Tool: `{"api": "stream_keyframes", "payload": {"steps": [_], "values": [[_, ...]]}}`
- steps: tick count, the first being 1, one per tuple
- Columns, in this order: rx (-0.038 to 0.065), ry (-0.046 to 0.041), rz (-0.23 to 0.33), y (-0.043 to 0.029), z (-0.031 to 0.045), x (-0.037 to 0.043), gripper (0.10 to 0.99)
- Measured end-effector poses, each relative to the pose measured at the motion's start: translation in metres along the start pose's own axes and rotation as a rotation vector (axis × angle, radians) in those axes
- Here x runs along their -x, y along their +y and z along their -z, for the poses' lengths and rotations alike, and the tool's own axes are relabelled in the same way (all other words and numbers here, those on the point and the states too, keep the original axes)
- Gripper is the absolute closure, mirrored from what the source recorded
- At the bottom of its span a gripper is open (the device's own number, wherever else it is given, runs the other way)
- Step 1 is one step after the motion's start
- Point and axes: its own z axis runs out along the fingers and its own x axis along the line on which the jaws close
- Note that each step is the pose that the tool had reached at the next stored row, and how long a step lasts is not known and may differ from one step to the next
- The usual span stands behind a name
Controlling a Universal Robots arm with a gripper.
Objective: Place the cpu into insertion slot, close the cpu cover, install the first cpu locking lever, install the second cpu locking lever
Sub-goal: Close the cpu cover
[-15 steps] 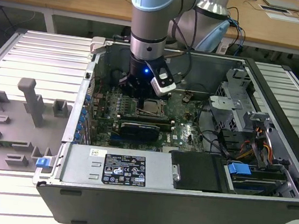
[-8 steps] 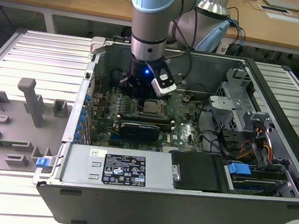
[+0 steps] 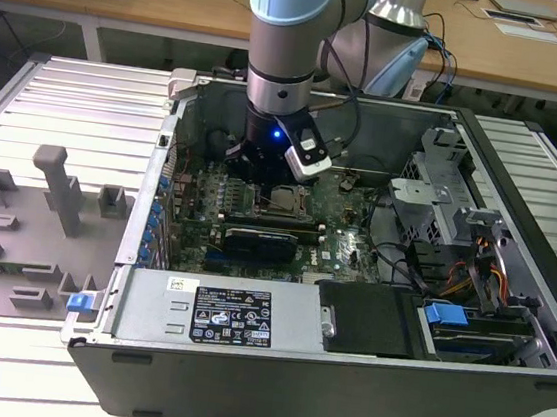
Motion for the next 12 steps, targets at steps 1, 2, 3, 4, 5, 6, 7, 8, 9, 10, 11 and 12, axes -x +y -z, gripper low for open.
{"api": "stream_keyframes", "payload": {"steps": [1, 2, 3, 4, 5, 6, 7, 8, 9, 10, 11, 12], "values": [[0.0, 0.0, 0.0, 0.0, 0.0, 0.0, 0.98], [0.0, 0.0, 0.0, 0.0, 0.0, 0.0001, 0.98], [0.0, 0.0, 0.0, 0.0, 0.0001, 0.0002, 0.98], [0.0, 0.0, 0.0, 0.0001, 0.0007, 0.0002, 0.98], [0.0, 0.0, 0.0, 0.0001, 0.0023, 0.0003, 0.98], [0.0, 0.0, 0.0, 0.0002, 0.005, 0.0004, 0.98], [0.0, 0.0, 0.0, 0.0002, 0.0074, 0.0004, 0.98], [0.0, 0.0, 0.0, 0.0004, 0.0106, 0.0006, 0.98], [0.0, 0.0, 0.0, 0.0004, 0.0127, 0.0007, 0.98], [0.0, -0.0001, 0.0, 0.0005, 0.013, 0.0007, 0.98], [0.0, -0.0002, 0.0, 0.0005, 0.0131, 0.0007, 0.98], [0.0, -0.0002, 0.0, 0.0005, 0.0131, 0.0007, 0.98]]}}
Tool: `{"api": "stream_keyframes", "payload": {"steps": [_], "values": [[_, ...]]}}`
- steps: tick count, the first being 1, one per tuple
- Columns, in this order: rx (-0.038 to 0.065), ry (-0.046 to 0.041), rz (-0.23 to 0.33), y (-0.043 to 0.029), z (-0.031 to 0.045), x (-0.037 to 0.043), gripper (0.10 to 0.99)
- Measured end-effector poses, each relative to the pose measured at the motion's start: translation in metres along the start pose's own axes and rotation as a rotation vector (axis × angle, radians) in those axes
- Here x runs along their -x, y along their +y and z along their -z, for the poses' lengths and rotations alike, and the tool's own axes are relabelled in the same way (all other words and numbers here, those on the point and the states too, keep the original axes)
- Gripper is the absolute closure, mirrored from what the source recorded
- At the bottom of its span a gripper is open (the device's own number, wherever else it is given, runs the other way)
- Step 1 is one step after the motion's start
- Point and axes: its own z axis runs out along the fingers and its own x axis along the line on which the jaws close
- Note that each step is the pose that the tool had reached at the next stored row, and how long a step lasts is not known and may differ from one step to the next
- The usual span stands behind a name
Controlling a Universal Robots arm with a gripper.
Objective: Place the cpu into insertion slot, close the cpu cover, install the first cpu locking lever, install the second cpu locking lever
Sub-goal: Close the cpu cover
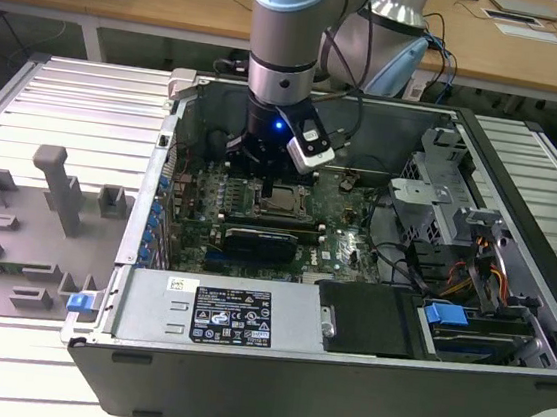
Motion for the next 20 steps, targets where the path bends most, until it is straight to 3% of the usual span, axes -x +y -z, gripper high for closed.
{"api": "stream_keyframes", "payload": {"steps": [3, 9, 12, 14, 20], "values": [[-0.001, 0.0004, 0.0, -0.0002, 0.0002, 0.0023, 0.98], [0.0, 0.0009, 0.0, -0.0012, -0.0005, 0.0164, 0.98], [0.0, 0.0012, 0.0, -0.0015, 0.0006, 0.0197, 0.98], [0.0, 0.0012, 0.0, -0.0013, 0.0038, 0.0199, 0.98], [0.0, 0.0012, 0.0, -0.0007, 0.0234, 0.0207, 0.98]]}}
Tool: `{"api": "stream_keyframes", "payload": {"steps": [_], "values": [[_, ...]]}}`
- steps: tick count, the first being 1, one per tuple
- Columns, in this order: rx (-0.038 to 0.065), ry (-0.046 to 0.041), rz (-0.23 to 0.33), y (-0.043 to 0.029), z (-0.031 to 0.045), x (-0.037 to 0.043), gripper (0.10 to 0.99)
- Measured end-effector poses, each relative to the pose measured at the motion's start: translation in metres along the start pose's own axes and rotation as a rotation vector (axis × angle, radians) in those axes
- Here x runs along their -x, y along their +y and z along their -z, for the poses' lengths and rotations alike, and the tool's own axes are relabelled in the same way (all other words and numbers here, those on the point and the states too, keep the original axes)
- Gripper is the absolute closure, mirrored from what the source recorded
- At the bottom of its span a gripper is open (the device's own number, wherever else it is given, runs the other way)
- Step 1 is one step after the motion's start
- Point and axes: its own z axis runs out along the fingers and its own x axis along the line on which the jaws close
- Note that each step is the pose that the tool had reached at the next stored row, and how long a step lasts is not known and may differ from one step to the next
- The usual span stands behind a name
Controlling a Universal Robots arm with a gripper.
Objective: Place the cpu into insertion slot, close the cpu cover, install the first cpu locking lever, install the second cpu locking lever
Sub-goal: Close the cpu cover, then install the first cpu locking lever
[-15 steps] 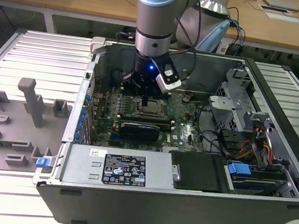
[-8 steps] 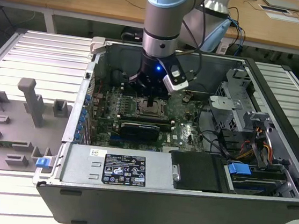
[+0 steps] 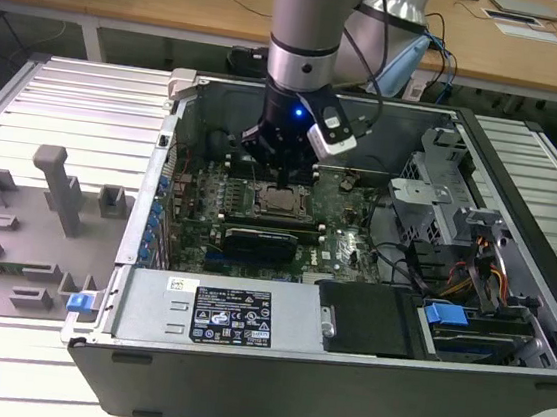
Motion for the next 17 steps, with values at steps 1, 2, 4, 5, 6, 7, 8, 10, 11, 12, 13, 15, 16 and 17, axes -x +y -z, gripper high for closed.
{"api": "stream_keyframes", "payload": {"steps": [1, 2, 4, 5, 6, 7, 8, 10, 11, 12, 13, 15, 16, 17], "values": [[0.0, 0.0, 0.0, 0.0001, 0.0023, 0.0001, 0.98], [0.0, 0.0, 0.0, 0.0002, 0.005, 0.0002, 0.98], [0.0, -0.0002, 0.0, 0.0002, 0.0058, 0.0003, 0.98], [0.0, -0.0002, 0.0, 0.0002, 0.0058, 0.0003, 0.98], [0.0, -0.0002, 0.0, 0.0002, 0.0058, 0.0003, 0.98], [0.0, 0.0, 0.0, 0.0002, 0.0059, 0.0003, 0.98], [0.0, 0.0, 0.0, 0.0002, 0.006, 0.0003, 0.98], [0.0, 0.0, 0.0, 0.0002, 0.006, 0.0003, 0.98], [0.0, -0.0001, 0.0, 0.0002, 0.006, 0.0003, 0.98], [0.0, 0.0, 0.0, 0.0002, 0.0061, 0.0003, 0.98], [0.0, 0.0, 0.0, 0.0002, 0.0061, 0.0003, 0.98], [0.0, 0.0, 0.0, 0.0002, 0.0061, 0.0003, 0.98], [0.0, 0.0, 0.0, 0.0002, 0.0061, 0.0003, 0.98], [0.0, 0.0, 0.0, 0.0002, 0.0062, 0.0003, 0.98]]}}
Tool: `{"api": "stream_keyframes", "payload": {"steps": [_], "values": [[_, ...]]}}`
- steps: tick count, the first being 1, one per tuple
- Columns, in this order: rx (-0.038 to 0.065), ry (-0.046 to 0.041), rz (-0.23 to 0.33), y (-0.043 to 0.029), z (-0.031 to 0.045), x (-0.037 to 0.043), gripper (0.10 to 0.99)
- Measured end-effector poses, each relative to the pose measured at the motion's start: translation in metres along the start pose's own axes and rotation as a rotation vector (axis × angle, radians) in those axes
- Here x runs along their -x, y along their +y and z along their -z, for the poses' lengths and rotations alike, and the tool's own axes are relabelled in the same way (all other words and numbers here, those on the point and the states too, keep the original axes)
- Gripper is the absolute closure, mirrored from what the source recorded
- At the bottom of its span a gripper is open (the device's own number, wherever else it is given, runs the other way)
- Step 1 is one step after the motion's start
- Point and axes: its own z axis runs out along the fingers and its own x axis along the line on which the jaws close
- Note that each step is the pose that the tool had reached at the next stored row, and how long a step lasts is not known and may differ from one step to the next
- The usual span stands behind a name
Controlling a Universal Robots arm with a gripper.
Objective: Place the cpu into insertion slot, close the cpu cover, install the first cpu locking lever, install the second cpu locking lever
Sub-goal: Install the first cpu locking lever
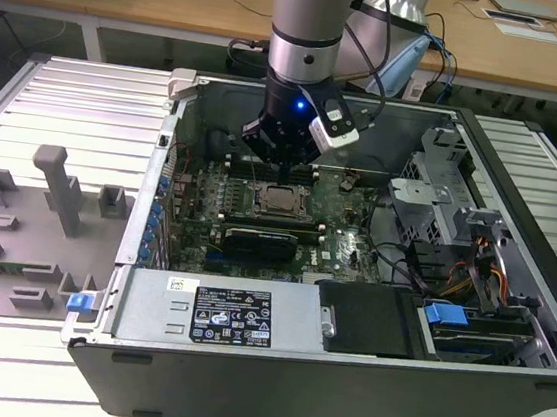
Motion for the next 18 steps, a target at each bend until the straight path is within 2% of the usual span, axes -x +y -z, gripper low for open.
{"api": "stream_keyframes", "payload": {"steps": [6, 10, 13, 18], "values": [[0.0, 0.0001, 0.0, 0.0001, 0.0002, -0.0011, 0.98], [0.0, -0.0004, 0.0, 0.0006, 0.0004, -0.0081, 0.98], [0.0, -0.001, 0.0, 0.0014, 0.0008, -0.0186, 0.98], [0.0, -0.0013, 0.0, 0.002, 0.0011, -0.0266, 0.98]]}}
